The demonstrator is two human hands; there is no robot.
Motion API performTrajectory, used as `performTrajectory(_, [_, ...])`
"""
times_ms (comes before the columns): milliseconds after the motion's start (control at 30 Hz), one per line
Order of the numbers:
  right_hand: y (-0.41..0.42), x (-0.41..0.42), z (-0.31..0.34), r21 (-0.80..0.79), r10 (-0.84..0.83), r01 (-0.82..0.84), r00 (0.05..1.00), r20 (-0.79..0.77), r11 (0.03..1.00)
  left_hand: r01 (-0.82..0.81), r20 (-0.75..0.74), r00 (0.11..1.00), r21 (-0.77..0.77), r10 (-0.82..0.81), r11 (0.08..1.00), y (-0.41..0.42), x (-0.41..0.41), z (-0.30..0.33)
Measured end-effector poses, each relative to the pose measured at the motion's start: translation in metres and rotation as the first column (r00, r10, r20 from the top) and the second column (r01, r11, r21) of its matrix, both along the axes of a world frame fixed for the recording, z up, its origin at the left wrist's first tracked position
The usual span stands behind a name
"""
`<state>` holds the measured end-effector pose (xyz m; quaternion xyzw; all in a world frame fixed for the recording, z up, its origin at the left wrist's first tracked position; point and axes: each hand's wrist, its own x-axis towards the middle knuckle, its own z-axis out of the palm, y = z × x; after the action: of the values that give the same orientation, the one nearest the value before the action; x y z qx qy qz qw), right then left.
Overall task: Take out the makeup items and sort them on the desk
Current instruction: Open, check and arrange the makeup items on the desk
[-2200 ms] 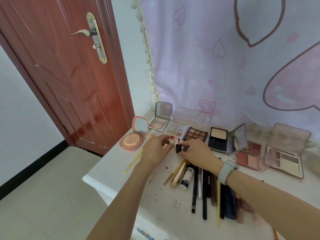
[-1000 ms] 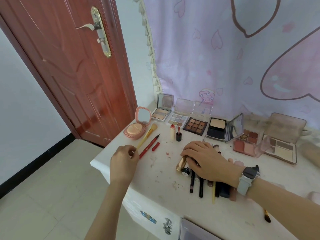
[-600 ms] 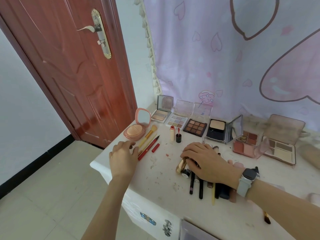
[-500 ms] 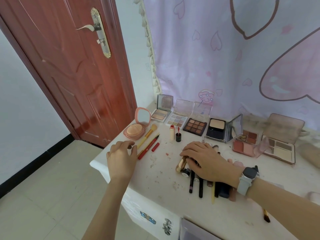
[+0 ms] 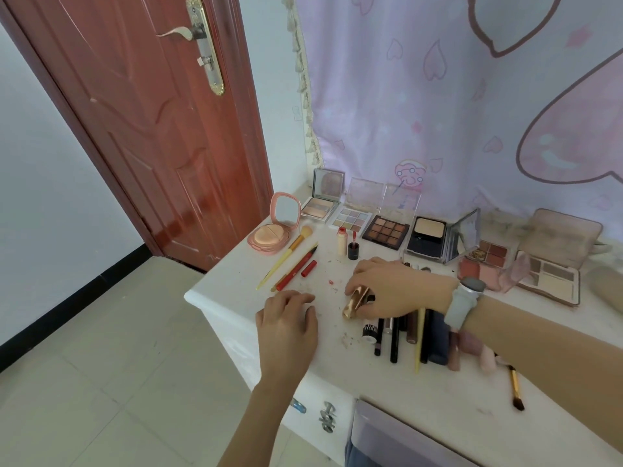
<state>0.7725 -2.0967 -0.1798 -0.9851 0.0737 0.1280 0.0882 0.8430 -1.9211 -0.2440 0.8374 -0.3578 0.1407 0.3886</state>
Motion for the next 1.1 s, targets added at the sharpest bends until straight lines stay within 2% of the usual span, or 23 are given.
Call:
performTrajectory(133, [0.011,0.007,0.004,0.003,0.025,-0.025,0.999,-0.033,1.0,-0.018,0.055,0.998,0.034,0.016,0.999,0.0,-0.001,-0.003])
performTrajectory(267, [0.018,0.006,0.003,-0.122,0.098,-0.095,0.995,0.02,0.988,0.0,0.066,0.998,0.058,-0.004,0.998,0.002,0.0,-0.004])
performTrajectory(400, [0.017,-0.003,0.002,-0.336,0.24,-0.148,0.938,0.252,0.93,0.008,0.013,1.0,0.053,-0.009,0.999,0.002,-0.002,-0.003])
performTrajectory(467, [0.016,-0.01,0.01,-0.326,0.271,-0.123,0.846,0.459,0.937,0.01,-0.035,0.999,0.038,-0.009,0.999,0.002,-0.003,-0.004])
performTrajectory(533, [0.018,-0.018,0.02,-0.161,0.163,-0.07,0.712,0.683,0.984,0.064,-0.141,0.987,-0.053,-0.071,0.997,0.004,-0.005,-0.002])
performTrajectory(567, [0.023,-0.023,0.023,0.02,0.014,-0.045,0.654,0.757,0.999,0.114,-0.203,0.969,-0.133,-0.139,0.985,0.005,-0.007,0.001])
performTrajectory(600, [0.029,-0.026,0.025,0.253,-0.18,-0.031,0.617,0.766,0.967,0.164,-0.238,0.948,-0.203,-0.211,0.965,0.005,-0.011,0.005])
performTrajectory(667, [0.046,-0.03,0.025,0.668,-0.514,-0.018,0.622,0.59,0.744,0.246,-0.25,0.916,-0.269,-0.314,0.931,0.004,-0.019,0.012])
performTrajectory(700, [0.054,-0.032,0.022,0.777,-0.599,-0.004,0.635,0.488,0.629,0.271,-0.257,0.902,-0.284,-0.346,0.92,0.003,-0.022,0.014])
performTrajectory(733, [0.059,-0.033,0.017,0.831,-0.64,0.012,0.645,0.419,0.556,0.283,-0.263,0.893,-0.299,-0.364,0.911,0.003,-0.025,0.016])
performTrajectory(800, [0.067,-0.035,0.01,0.874,-0.668,0.037,0.66,0.343,0.485,0.299,-0.223,0.902,-0.292,-0.369,0.908,0.007,-0.026,0.018])
performTrajectory(900, [0.069,-0.039,0.007,0.928,-0.71,0.029,0.652,0.264,0.371,0.334,-0.115,0.928,-0.167,-0.354,0.928,0.018,-0.02,0.02])
performTrajectory(933, [0.068,-0.039,0.007,0.93,-0.717,0.033,0.647,0.26,0.367,0.339,-0.08,0.934,-0.113,-0.348,0.934,0.022,-0.018,0.021])
performTrajectory(1033, [0.071,-0.038,0.003,0.872,-0.686,0.105,0.665,0.296,0.478,0.337,0.001,0.941,0.013,-0.337,0.941,0.03,-0.016,0.026])
performTrajectory(1100, [0.078,-0.036,-0.002,0.855,-0.653,0.111,0.696,0.297,0.507,0.341,0.012,0.939,0.052,-0.342,0.938,0.033,-0.02,0.03])
